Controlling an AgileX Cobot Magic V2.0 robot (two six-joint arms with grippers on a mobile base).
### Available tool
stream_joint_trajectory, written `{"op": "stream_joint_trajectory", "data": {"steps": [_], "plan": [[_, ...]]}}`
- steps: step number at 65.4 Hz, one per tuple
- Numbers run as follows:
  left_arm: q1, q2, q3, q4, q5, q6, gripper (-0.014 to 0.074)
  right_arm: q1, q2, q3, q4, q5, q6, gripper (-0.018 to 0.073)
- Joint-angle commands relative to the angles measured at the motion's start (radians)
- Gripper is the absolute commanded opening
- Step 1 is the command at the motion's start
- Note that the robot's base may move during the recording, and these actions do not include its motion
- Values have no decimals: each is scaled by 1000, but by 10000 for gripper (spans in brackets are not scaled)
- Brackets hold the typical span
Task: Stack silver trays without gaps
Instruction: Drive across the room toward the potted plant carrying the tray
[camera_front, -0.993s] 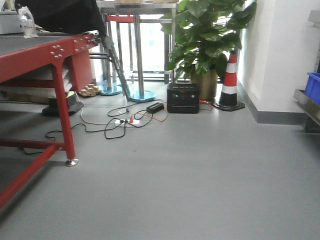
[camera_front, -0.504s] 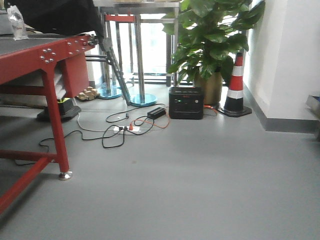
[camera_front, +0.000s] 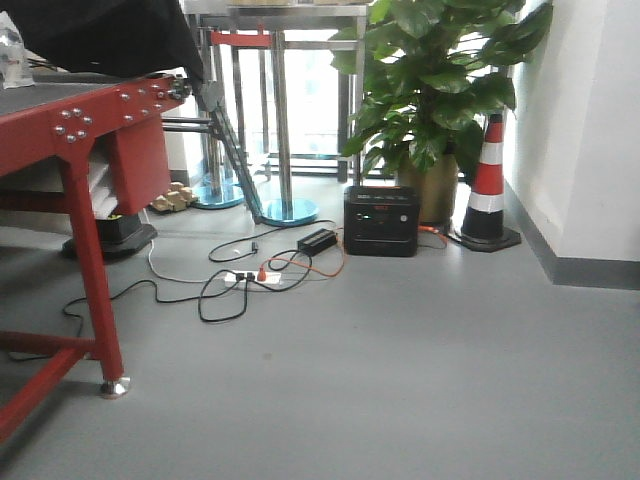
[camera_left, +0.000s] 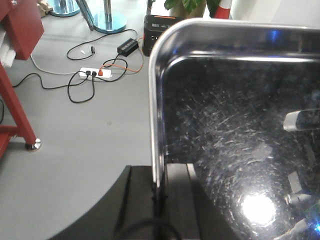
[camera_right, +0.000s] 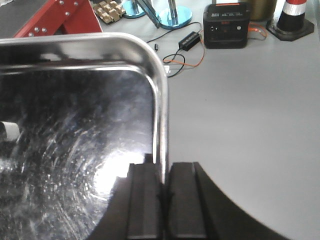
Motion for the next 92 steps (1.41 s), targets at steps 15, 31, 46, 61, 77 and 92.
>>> {"op": "stream_joint_trajectory", "data": {"steps": [15,31,46,61,77,92], "plan": [[1,-10,-11,39,5,0,-16,-11,-9,-8,-49,-35,-5,-15],[1,-10,-11,39,5,0,-16,-11,-9,-8,-49,-35,-5,-15],[1,-10,-11,39,5,0,-16,-11,-9,-8,-49,-35,-5,-15],[1,-8,-11,56,5,0,-16,-11,-9,-8,-49,-35,-5,-15],[1,-8,-11,76,5,0,-16,-11,-9,-8,-49,-35,-5,-15],[1,-8,-11,81,5,0,-16,-11,-9,-8,-49,-35,-5,-15]]}}
